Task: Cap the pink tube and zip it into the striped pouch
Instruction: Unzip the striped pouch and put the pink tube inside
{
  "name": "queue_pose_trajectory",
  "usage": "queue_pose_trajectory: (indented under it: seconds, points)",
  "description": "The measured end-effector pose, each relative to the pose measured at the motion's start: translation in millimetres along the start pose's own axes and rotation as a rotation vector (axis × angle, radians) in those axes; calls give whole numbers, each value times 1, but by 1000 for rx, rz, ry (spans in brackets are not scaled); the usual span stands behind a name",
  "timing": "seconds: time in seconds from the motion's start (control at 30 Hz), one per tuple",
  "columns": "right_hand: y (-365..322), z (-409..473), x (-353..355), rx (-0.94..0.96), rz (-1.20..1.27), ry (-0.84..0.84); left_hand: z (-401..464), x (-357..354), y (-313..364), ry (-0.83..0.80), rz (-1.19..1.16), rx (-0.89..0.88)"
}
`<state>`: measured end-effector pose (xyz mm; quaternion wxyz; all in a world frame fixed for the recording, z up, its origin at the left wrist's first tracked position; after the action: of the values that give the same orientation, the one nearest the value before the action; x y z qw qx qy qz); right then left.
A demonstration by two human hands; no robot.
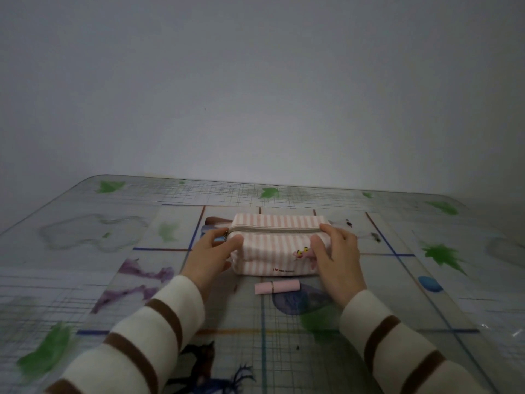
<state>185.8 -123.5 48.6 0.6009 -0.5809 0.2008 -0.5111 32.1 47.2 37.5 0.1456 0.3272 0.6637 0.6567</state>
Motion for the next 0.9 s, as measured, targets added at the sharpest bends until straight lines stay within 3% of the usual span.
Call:
queue_pose_trajectory:
  seconds: [0.63,0.9]
  points:
    - [1,-1,2,14,-90,-6,2,3,-12,-38,26,10]
    - [-29,11,-8,181,-361,-1,6,6,-16,-62,101,-4]
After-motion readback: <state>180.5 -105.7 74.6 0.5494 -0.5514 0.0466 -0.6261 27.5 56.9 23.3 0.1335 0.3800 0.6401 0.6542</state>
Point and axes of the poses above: each hand's wrist, its own z-axis towards the middle knuckle, its own x-axis out of the back of the hand, y = z × x, the point moved 3 cm from there along z, towards the middle knuckle, and after that the axes turned 14 degrees about z, right-handed, at the moved point
